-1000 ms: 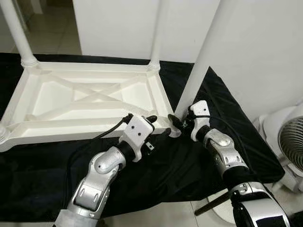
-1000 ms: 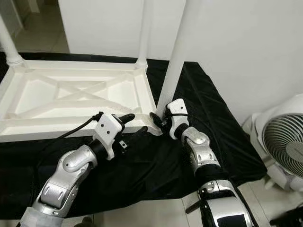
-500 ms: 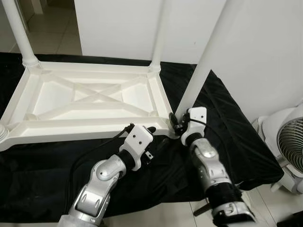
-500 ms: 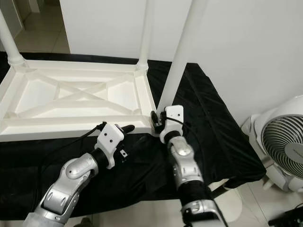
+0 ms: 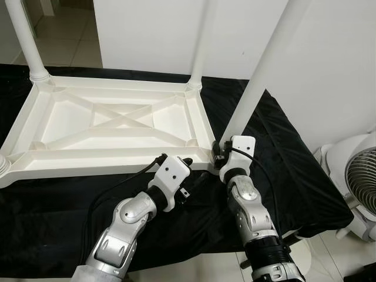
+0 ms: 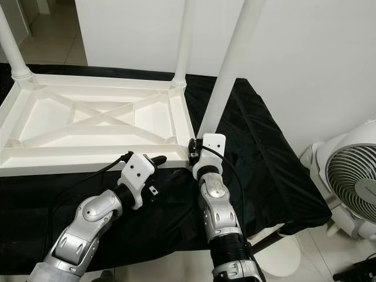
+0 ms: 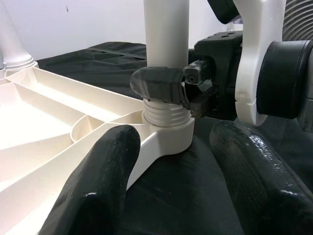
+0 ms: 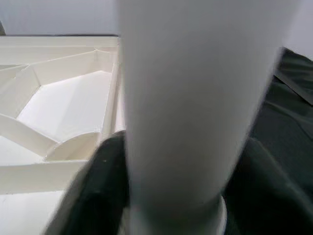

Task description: Building children table

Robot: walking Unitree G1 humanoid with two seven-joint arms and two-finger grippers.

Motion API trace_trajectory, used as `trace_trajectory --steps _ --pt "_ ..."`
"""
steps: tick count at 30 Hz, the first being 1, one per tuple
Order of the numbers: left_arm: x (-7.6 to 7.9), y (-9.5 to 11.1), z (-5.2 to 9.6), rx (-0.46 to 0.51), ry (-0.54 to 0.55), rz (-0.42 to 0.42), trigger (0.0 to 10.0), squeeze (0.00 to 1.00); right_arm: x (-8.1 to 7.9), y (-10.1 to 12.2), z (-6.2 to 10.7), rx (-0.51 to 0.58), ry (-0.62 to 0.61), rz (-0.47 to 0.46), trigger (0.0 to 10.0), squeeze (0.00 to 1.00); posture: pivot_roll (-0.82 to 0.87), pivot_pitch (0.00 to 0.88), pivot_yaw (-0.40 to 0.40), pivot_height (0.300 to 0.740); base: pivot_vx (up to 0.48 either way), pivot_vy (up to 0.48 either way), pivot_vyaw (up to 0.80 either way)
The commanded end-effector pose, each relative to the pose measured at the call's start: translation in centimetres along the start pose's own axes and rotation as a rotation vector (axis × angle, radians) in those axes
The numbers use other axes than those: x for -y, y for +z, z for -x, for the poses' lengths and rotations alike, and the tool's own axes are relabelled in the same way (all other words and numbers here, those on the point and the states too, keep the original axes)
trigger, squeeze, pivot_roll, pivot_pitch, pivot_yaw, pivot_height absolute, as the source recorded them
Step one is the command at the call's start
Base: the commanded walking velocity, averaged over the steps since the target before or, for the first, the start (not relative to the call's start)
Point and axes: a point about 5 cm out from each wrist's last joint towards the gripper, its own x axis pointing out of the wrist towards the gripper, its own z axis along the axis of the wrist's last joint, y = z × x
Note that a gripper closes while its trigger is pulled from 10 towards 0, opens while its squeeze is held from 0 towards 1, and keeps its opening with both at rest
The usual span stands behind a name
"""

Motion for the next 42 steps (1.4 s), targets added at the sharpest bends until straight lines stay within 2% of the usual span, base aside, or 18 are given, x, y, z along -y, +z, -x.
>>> trace_trajectory --steps 1,7,8,9,10,16,20,22,25,26,29,30,41,42 --pt "-0.1 -0.1 -0.1 0.002 0.029 -0.001 10.0 0.00 1.0 -0.3 0.0 -0.019 -0.011 0.002 10.0 1.00 0.15 0.000 -0.126 0.740 0.000 0.000 0.00" --pt "-0.1 0.0 -0.1 0.004 0.033 0.000 10.0 0.00 1.5 0.6 -0.4 0.010 0.090 0.012 10.0 1.00 0.15 0.000 -0.128 0.740 0.000 0.000 0.00" --pt "-0.1 0.0 0.0 0.004 0.032 0.000 10.0 0.00 1.6 0.7 -0.6 0.009 0.151 0.018 10.0 0.81 0.15 0.000 -0.128 0.740 0.000 0.000 0.00" --pt "-0.1 0.0 0.0 0.003 0.031 0.000 10.0 0.00 1.7 0.8 -0.7 0.007 0.192 0.021 10.0 0.81 0.15 0.000 -0.128 0.740 0.000 0.000 0.00" --pt "0.0 0.0 0.0 0.003 0.029 0.000 10.0 0.00 1.9 1.0 -0.9 0.006 0.252 0.036 10.0 0.00 0.15 0.000 -0.129 0.740 0.000 0.000 0.00" --pt "0.0 0.2 -0.1 0.007 0.025 -0.002 10.0 0.00 3.1 1.6 -1.6 -0.009 0.533 0.163 10.0 0.00 0.14 0.000 -0.130 0.740 0.000 0.000 0.00" --pt "-0.1 0.2 -0.2 0.008 0.024 -0.005 10.0 0.00 3.5 1.4 -1.8 -0.038 0.616 0.188 10.0 0.00 0.15 0.000 -0.129 0.740 0.000 0.000 0.00" --pt "-0.1 0.3 -0.2 0.010 0.022 -0.009 10.0 0.00 3.5 1.2 -1.9 -0.067 0.702 0.215 10.0 0.00 0.15 0.000 -0.132 0.740 0.000 0.000 0.00" --pt "-0.1 0.4 -0.2 0.012 0.022 -0.011 10.0 0.00 3.5 1.1 -2.1 -0.079 0.736 0.214 10.0 0.00 0.16 0.000 -0.133 0.740 0.000 0.000 0.00" --pt "-0.2 0.4 -0.2 0.012 0.024 -0.012 10.0 0.00 3.4 1.2 -2.3 -0.076 0.753 0.213 3.1 0.00 0.16 0.000 -0.135 0.740 0.000 0.000 0.00" --pt "-0.2 0.4 -0.2 0.012 0.026 -0.014 10.0 0.00 3.4 1.2 -2.3 -0.075 0.769 0.211 3.1 0.00 0.16 0.000 -0.135 0.740 0.000 0.000 0.00" --pt "-0.2 0.4 -0.2 0.012 0.028 -0.015 10.0 0.00 3.3 1.1 -2.4 -0.081 0.783 0.212 0.0 0.00 0.17 0.000 -0.139 0.740 0.000 0.000 0.00" --pt "0.0 0.4 0.0 0.011 0.030 -0.012 10.0 0.00 3.3 -0.1 -2.4 -0.143 0.864 0.195 0.0 0.00 0.18 0.000 -0.144 0.740 0.000 0.000 0.00" --pt "0.0 0.5 0.0 0.012 0.029 -0.011 10.0 0.00 3.3 -0.1 -2.4 -0.139 0.857 0.193 0.3 0.00 0.17 0.000 -0.144 0.740 0.000 0.000 0.00"
